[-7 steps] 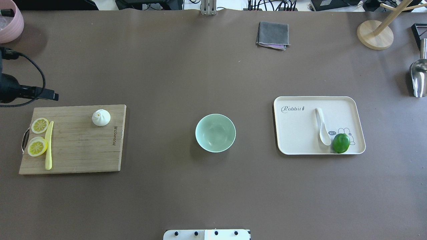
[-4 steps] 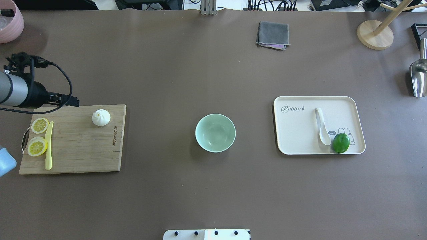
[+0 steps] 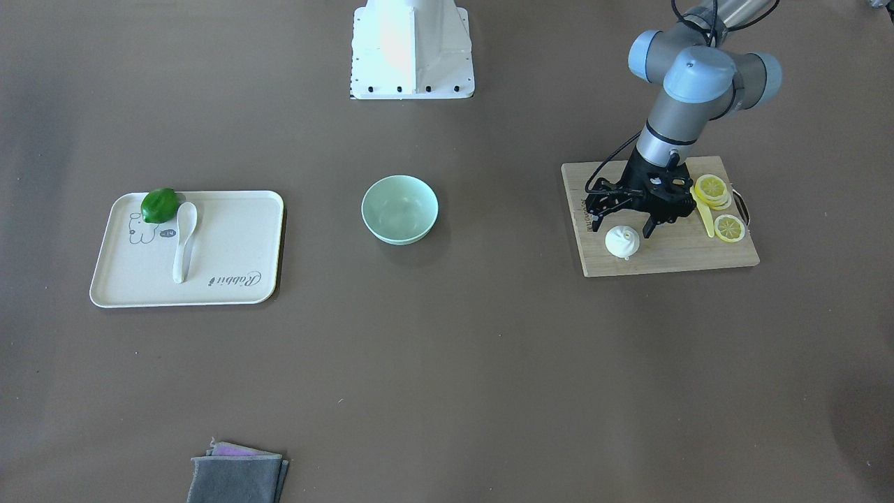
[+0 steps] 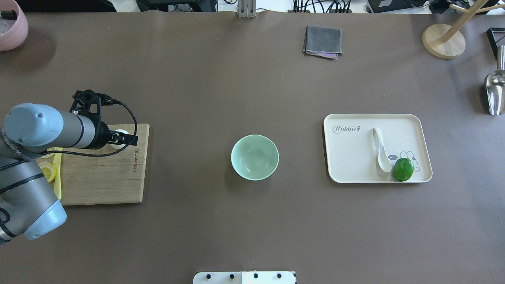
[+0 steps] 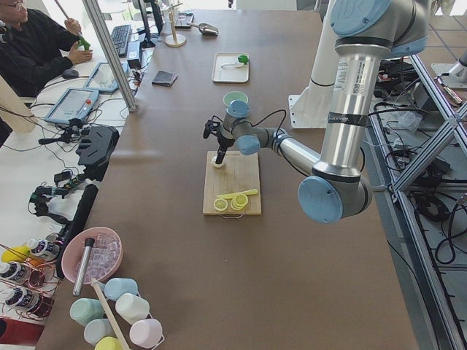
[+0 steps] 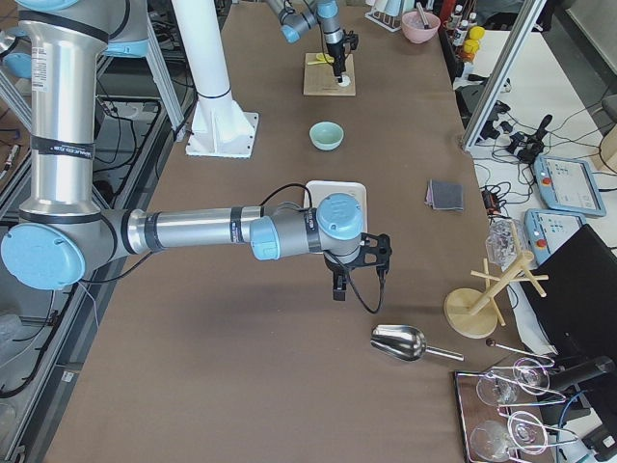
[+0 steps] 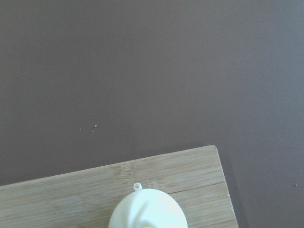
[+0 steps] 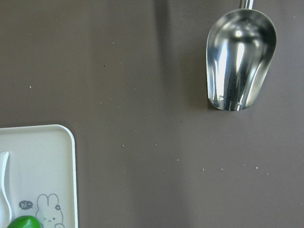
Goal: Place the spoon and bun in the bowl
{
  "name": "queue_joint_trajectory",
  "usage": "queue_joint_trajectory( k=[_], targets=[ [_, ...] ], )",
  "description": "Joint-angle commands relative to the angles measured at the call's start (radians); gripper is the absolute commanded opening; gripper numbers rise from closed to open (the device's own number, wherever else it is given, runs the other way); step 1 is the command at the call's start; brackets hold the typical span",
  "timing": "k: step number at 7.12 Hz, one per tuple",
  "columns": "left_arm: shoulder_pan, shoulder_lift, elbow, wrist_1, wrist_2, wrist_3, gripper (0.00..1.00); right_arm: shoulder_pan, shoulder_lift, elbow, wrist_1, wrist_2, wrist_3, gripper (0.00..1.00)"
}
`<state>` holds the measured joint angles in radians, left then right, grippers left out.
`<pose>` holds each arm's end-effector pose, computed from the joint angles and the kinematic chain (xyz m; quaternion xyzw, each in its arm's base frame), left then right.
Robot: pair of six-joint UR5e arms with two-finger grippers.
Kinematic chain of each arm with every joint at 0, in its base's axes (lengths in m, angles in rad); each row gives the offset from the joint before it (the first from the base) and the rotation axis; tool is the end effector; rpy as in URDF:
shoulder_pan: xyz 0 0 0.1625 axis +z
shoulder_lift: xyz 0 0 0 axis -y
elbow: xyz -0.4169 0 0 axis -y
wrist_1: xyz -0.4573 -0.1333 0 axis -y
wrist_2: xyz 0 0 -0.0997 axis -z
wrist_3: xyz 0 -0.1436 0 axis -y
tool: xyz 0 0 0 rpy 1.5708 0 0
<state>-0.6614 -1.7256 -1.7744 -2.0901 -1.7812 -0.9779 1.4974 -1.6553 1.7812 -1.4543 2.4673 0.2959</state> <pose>0.4607 -0.4895 0.4270 0.1710 0.3979 0.0138 0.9012 -0.0183 -0.5369 0.5836 0.0281 -0.4429 0.0472 0.8949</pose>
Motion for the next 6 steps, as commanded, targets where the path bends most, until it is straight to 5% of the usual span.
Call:
queue_joint_trajectory(
  k=[1,3,4,6],
  targets=[
    [0.003,0.006,0.013,-0.002,0.002,0.005,0.98,-0.061,0.046,0.003,0.002,-0.005,0.084,1.00],
    [0.003,-0.005,0.042,-0.008,0.002,0.030,0.97,-0.089,0.063,0.001,0.002,-0.013,0.103,1.00],
    [0.002,-0.006,0.044,-0.008,0.002,0.036,0.77,-0.095,0.066,0.001,0.003,-0.014,0.104,1.00],
    [0.002,-0.008,0.030,-0.008,-0.004,0.035,0.05,-0.095,0.068,0.001,0.008,-0.016,0.104,1.00]
  ],
)
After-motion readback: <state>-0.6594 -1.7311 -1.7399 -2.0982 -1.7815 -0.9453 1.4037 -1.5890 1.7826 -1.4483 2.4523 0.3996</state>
